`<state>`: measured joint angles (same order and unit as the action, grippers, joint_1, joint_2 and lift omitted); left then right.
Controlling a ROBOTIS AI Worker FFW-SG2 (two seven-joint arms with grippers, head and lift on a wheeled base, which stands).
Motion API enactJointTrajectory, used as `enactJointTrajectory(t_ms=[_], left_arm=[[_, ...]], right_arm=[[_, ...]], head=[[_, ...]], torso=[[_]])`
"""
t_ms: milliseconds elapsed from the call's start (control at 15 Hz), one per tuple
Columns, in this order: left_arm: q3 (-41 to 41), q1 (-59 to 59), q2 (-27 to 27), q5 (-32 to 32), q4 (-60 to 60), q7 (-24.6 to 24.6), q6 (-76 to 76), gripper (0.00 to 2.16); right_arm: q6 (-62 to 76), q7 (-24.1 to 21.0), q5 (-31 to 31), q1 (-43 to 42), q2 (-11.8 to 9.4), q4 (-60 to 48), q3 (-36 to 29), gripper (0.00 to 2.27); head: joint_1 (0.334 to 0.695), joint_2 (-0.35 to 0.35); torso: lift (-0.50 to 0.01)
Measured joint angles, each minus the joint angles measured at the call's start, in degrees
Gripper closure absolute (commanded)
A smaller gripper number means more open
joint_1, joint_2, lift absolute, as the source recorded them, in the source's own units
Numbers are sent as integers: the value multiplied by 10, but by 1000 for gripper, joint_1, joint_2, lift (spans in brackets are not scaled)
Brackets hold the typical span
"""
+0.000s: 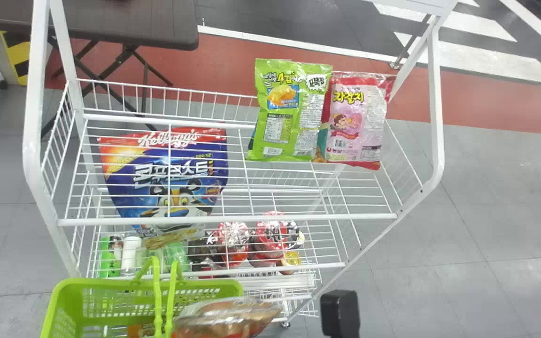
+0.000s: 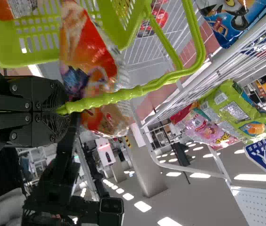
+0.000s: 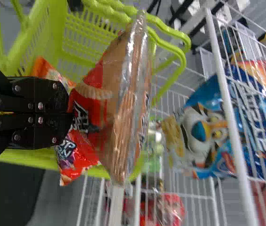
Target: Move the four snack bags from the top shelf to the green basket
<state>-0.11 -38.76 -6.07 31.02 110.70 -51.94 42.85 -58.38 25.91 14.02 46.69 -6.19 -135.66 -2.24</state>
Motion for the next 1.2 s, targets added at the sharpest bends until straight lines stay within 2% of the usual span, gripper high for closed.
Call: enactJointTrajectory(t_ms=[200,267,333,400,467,533,733,933,1067,1200], left_arm=[[2,0,0,0,0,-1,0,1666],[2,0,0,0,0,-2,-1,1666],[1,0,1,0,0,-2,-1,1666],[1,0,1,0,0,-3,-2,1666],[0,0,1,0,0,-3,-2,1666],[-2,0,1,0,0,-2,-3,1666],[-9,0,1,-5,2,1,-3,1666],[-18,0,1,-11,5,5,-4,1666],[-20,0,1,-13,7,5,-4,1666],[-21,0,-1,-14,8,5,-3,1666]], right_arm=[[-67,36,56,4,8,-7,-7,2128],[-81,33,62,4,10,-8,-9,2128],[-84,20,61,2,11,-2,-9,1990],[-84,9,56,-3,12,7,-9,1420],[-81,-4,50,-11,13,19,-9,201],[-75,-10,40,-21,13,32,-8,-1],[-3,-11,9,-42,14,64,-2,49],[203,-4,-31,-48,14,88,10,53],[280,-8,-43,-56,14,89,13,53],[372,-50,-59,-63,15,85,17,53]], head=[[695,-214],[695,-204],[695,-207],[695,-243],[695,-262],[695,-277],[695,-304],[695,-293],[695,-284],[695,-294]], torso=[[0],[0],[0],[0],[0],[0],[0],[0],[0],[0]])
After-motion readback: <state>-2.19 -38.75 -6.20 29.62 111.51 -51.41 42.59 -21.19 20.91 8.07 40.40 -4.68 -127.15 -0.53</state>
